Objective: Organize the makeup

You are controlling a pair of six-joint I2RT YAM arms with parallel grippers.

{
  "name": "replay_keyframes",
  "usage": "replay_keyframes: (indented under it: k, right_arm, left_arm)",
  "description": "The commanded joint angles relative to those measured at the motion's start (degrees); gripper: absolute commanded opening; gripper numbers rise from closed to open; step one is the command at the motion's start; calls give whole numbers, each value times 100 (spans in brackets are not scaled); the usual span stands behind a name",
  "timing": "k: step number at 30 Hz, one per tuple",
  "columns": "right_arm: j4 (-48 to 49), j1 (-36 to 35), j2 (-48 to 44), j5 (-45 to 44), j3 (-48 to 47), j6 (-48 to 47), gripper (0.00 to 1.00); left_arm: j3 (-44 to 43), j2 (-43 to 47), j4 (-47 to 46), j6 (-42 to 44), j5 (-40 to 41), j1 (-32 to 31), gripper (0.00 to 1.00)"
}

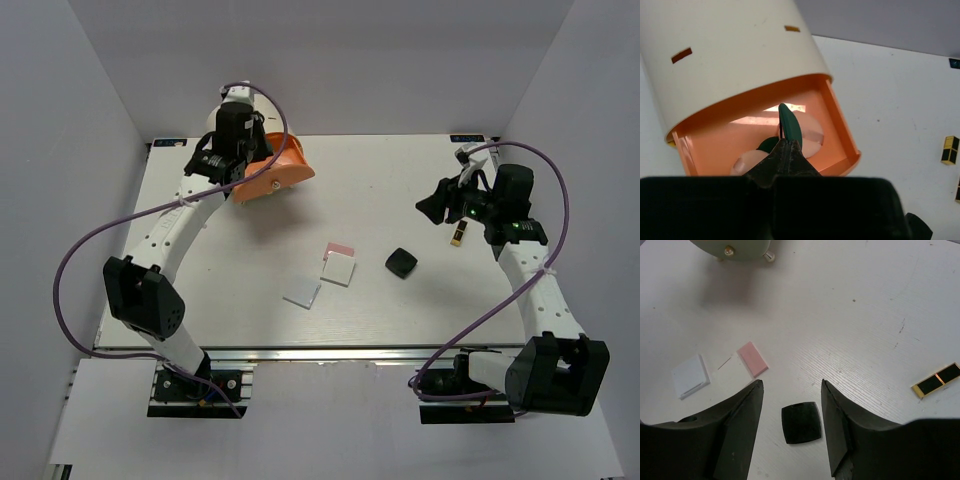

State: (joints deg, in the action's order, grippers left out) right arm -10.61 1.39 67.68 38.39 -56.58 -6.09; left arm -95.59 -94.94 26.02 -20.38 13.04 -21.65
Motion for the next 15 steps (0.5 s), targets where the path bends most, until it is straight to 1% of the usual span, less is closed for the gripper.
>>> replay_keyframes:
  k: [1, 3, 4, 5, 6, 7, 8, 10, 15]
  right_arm:
    - [-29, -77, 52, 125, -292, -129, 55]
    - [-37, -95, 79, 142, -319, -164, 56]
    - [-37, -104, 96, 142, -336, -182, 56]
    - [-55, -130, 122, 151, -336, -191, 56]
    - [-55, -130, 131, 151, -354, -217, 56]
    - [-55, -130, 158, 151, -371, -235, 56]
    - [-64, -130, 158, 151, -380, -252, 56]
    - [-108, -339, 193, 151, -415, -349, 56]
    - [-292, -701, 316, 195, -600, -849, 56]
  left_arm:
    - [189, 274, 26, 17, -161, 161, 0]
    - [234, 256, 26, 17, -249, 257, 0]
    - [243, 248, 35, 8, -284, 258, 3]
    - [269, 247, 43, 8, -284, 266, 10]
    - [304, 247, 35, 8, -293, 284, 33]
    - [339, 282, 17, -1, -302, 284, 45]
    - [409, 309, -26, -1, -311, 301, 55]
    - [436, 361, -62, -1, -311, 302, 70]
    - [199, 423, -9, -1, -390, 310, 72]
